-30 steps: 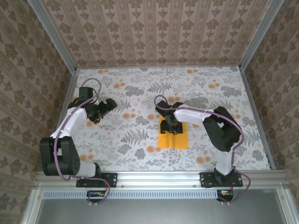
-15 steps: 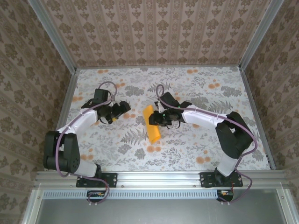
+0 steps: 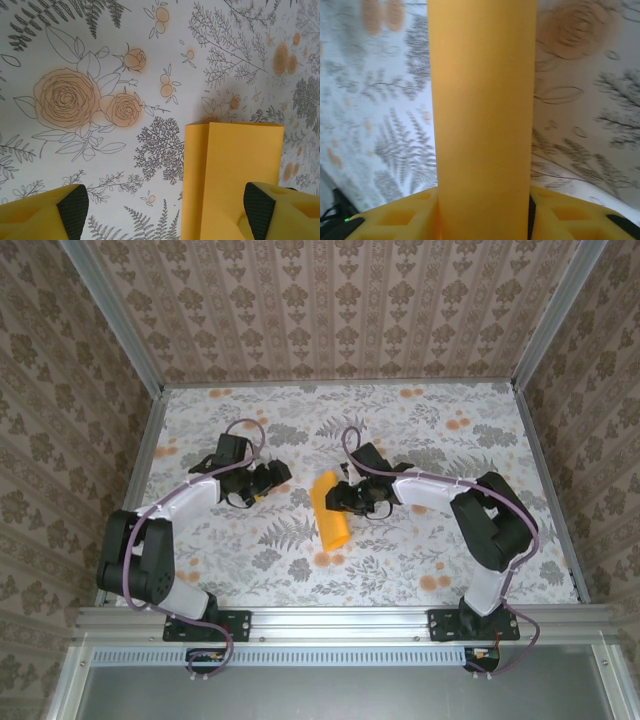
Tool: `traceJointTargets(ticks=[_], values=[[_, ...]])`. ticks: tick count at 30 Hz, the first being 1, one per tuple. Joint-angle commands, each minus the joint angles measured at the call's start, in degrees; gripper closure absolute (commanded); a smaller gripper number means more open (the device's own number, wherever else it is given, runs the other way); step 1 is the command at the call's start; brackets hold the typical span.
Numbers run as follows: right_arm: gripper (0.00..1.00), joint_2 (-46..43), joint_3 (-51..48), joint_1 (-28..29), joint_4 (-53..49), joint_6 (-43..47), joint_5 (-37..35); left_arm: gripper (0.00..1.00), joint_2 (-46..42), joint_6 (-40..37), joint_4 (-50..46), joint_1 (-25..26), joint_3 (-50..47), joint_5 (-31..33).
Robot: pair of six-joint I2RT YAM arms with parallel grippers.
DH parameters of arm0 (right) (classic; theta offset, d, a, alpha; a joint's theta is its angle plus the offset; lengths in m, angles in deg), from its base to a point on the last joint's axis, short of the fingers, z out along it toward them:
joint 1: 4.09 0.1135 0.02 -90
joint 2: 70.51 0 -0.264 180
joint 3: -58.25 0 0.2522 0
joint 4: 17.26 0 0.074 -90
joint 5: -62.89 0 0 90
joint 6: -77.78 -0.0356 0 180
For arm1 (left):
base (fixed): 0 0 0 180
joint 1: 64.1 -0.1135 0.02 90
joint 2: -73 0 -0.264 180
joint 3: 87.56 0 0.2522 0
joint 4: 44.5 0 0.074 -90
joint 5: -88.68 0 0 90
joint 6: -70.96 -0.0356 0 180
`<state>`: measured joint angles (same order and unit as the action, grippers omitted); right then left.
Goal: Fold a paper plane with a square sheet of paper (pick it up from the middle)
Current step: Fold the square sheet of paper in half at the center of the table, then hold the square sheet of paper at the center of the table.
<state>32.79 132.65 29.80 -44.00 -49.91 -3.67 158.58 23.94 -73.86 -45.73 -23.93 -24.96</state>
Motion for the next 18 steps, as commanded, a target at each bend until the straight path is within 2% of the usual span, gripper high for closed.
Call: traceJointTargets(ticks=[1, 6, 13, 18], values=[[0.5, 1.52, 2.48, -0.14, -7.01, 5.85, -6.48, 0.16, 0.66, 1.51, 1.45, 0.86, -0.4, -0.36], [0.45, 2.94, 4.33, -0.15, -11.09, 9.35, -8.74, 0.18, 1.23, 2.41, 2.36, 2.25, -0.43, -0.4], [0.45, 3.53, 4.45, -0.14, -12.38, 9.21, -10.3, 0.22, 2.74, 4.73, 4.17, 3.64, -0.35, -1.22], [0.46, 4.88, 5.14, -0.14, -13.31, 8.22, -10.55, 0.37, 4.76, 5.97, 7.52, 5.4, 0.25, -3.51]])
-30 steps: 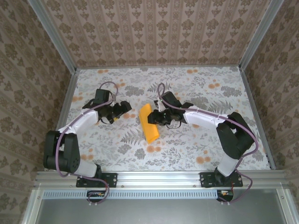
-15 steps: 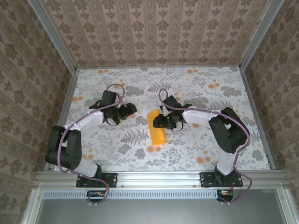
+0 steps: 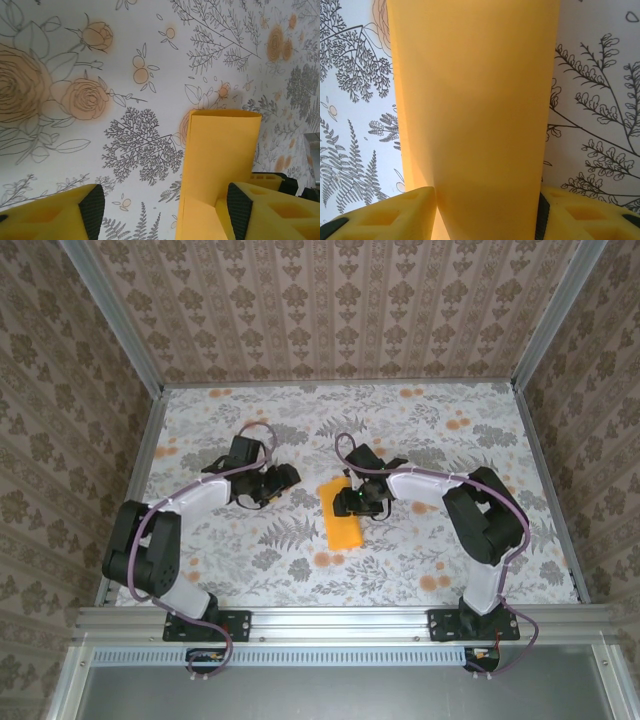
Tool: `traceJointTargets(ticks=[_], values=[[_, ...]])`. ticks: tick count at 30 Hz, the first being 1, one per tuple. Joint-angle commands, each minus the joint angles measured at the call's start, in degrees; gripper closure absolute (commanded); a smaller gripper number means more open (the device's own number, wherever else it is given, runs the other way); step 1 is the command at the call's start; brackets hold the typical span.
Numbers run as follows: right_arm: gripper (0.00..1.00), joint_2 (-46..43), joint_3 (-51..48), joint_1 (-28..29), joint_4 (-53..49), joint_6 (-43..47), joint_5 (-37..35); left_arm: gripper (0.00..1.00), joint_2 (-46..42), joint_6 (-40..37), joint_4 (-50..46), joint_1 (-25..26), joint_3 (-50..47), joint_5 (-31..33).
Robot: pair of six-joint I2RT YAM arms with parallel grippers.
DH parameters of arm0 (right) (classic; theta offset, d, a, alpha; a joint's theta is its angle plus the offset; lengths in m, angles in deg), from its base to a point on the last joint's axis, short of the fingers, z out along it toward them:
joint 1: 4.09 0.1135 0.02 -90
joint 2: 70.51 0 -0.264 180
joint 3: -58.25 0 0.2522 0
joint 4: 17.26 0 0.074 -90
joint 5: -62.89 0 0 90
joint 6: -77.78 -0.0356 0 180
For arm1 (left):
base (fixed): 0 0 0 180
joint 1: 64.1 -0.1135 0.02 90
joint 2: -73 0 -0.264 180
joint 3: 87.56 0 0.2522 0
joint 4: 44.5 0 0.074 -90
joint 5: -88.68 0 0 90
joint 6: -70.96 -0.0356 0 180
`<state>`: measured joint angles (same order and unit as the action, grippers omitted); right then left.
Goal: Fold a paper plane with a square sheet of paper (pick it up from the middle)
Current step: Hold the square sheet of paper at the center of the table.
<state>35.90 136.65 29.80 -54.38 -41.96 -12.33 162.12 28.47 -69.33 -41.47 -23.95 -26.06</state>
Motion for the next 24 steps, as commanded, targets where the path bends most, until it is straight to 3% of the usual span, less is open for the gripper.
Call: traceJointTargets(ticks=[1, 6, 12, 24], values=[[0.46, 1.95, 1.34, -0.18, -3.16, 0.13, -2.06, 0.4, 1.79, 1.69, 3.69, 1.56, 0.41, -2.95], [0.46, 3.24, 2.09, -0.23, -4.55, -1.38, -3.18, 0.6, 4.73, 2.06, 6.99, 3.18, 1.91, -5.53], [0.46, 4.66, 2.4, -0.23, -5.21, -4.37, -3.02, 0.77, 9.98, 2.81, 9.17, 7.71, 4.74, -7.56], [0.46, 5.47, 2.18, -0.49, -4.59, -6.69, -0.9, 0.92, 17.48, 3.0, 7.09, 10.59, 9.21, -6.87]])
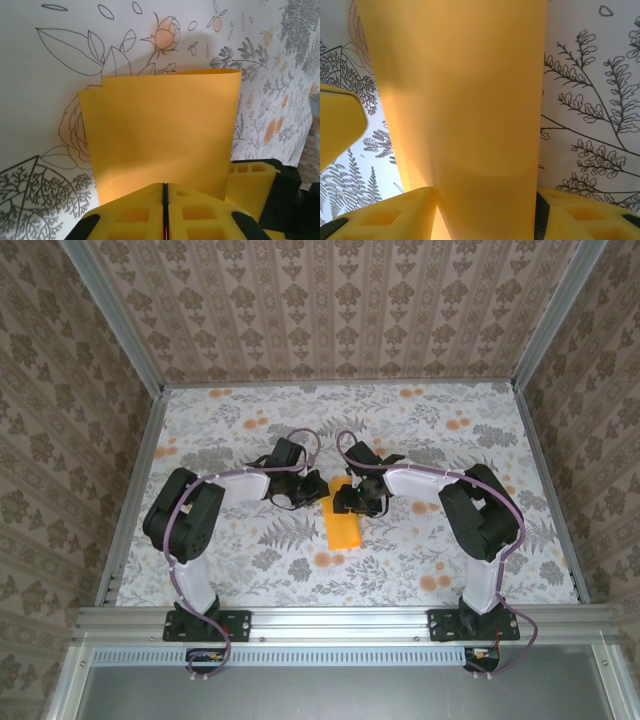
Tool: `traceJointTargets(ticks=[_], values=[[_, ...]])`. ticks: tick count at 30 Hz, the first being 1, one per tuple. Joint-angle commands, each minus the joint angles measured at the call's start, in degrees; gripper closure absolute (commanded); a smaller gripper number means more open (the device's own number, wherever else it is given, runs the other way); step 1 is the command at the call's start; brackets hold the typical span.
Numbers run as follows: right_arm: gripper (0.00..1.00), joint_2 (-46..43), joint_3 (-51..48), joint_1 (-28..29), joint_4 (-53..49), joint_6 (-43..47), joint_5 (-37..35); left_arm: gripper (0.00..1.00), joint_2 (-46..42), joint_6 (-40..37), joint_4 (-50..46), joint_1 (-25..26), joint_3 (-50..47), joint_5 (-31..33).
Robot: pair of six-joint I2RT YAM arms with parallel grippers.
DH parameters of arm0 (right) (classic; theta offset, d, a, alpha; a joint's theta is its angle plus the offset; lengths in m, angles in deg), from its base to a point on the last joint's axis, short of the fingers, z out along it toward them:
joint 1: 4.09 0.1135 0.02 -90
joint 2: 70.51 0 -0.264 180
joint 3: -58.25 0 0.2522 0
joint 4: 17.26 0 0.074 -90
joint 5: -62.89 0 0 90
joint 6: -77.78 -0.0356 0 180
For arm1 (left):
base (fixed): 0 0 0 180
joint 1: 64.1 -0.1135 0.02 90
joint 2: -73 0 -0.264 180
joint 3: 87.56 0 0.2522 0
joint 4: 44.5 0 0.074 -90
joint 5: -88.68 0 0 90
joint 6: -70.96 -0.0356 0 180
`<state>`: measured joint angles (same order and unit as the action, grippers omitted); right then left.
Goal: Fold a paper plane with a square sheet of paper (pick it up from the middle)
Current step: Hold the square sheet of paper at the center of the table.
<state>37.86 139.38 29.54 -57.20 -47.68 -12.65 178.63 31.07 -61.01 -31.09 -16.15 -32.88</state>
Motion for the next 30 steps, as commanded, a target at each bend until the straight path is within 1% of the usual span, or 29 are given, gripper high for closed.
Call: traceJointTargets(ticks=[1, 9, 15, 20, 25, 28, 30], values=[[0.46, 3.41, -0.51, -0.27, -1.74, -0.89, -0.44, 0.92, 1.31, 0.11, -1.98, 0.29, 1.56, 0.32], [0.44, 0.81, -0.27, -0.38, -1.6, -0.43, 1.48, 0.96, 3.82, -1.67, -7.5, 0.47, 3.49, 2.39], [0.39, -2.87, -0.05, -0.99, -2.04, -0.29, 3.72, 0.97, 4.68, -2.18, -8.84, 0.48, 3.95, 2.63], [0.37, -4.76, -0.31, -2.66, -2.15, 0.37, 6.01, 0.97, 4.77, -2.45, -9.21, 0.49, 4.19, 2.64], [0.38, -3.87, -0.58, -3.91, -1.32, 1.01, 10.15, 0.98, 4.59, -2.73, -9.7, 0.47, 4.33, 2.75], [0.41, -2.37, -0.57, -4.41, -1.33, 1.17, 11.39, 0.98, 4.2, -2.99, -10.08, 0.47, 4.58, 2.72], [0.45, -1.92, -1.18, -4.6, -0.48, 1.44, 11.32, 0.98, 3.98, -3.25, -10.25, 0.45, 4.72, 2.6]])
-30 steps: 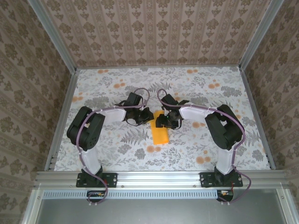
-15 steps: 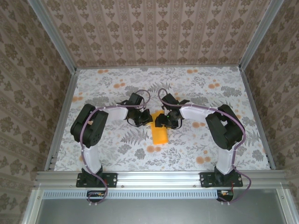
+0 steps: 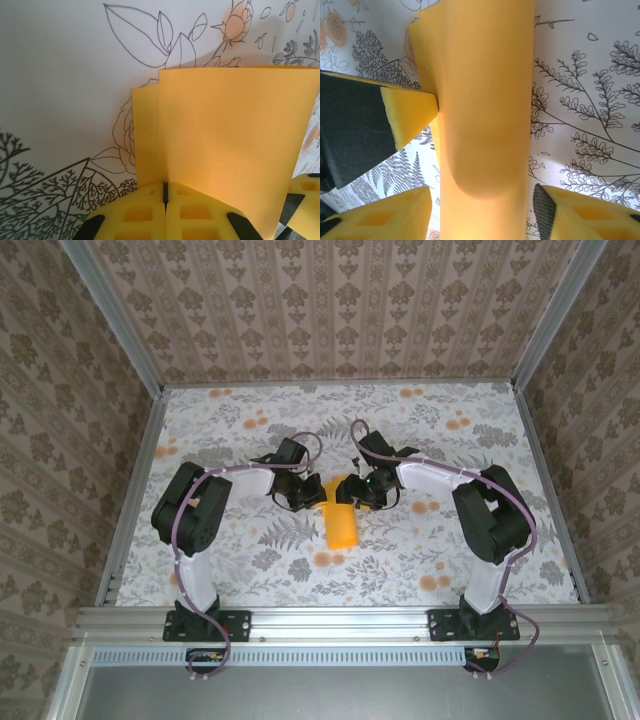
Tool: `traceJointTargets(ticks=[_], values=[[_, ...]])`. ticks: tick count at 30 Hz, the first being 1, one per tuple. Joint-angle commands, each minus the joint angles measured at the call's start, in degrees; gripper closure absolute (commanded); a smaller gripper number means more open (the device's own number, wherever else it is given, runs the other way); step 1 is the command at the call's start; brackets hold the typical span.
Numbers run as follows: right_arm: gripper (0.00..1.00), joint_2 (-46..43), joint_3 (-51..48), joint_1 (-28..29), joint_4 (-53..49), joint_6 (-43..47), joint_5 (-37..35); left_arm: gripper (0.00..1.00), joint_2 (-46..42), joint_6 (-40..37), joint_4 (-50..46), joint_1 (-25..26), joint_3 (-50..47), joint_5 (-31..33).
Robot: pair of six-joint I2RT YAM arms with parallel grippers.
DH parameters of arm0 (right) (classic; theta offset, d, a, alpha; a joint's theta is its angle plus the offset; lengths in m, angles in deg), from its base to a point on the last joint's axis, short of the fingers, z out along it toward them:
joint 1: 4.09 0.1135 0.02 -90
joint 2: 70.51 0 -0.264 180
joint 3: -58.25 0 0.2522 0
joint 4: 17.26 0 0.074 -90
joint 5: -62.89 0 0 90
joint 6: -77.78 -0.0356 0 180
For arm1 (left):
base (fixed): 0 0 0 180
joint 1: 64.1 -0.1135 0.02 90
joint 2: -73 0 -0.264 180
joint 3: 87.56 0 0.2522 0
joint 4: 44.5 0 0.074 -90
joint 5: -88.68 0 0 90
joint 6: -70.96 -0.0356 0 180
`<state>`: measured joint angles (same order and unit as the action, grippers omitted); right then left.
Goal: Fold a paper plane with a square sheet of paper (pick it up from the middle)
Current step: Hold the square sheet of paper at the center of the table.
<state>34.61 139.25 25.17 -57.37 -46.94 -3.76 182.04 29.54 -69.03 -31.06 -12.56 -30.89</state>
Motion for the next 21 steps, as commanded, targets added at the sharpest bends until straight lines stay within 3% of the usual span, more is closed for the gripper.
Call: traceJointTargets(ticks=[1, 11, 21], values=[[0.45, 1.35, -1.59, -0.34, 0.28, 0.75, 2.33, 0.98, 0.47, -1.85, -2.31, 0.49, 1.23, 0.53], [0.52, 4.26, -2.02, -0.95, 1.33, 2.05, 4.4, 0.97, -0.52, -2.32, -2.95, 0.45, 1.79, 0.22], [0.58, 7.24, -2.59, -0.74, 0.08, 2.52, -1.17, 0.83, -8.07, -2.38, -4.53, -0.78, 1.6, 4.21]])
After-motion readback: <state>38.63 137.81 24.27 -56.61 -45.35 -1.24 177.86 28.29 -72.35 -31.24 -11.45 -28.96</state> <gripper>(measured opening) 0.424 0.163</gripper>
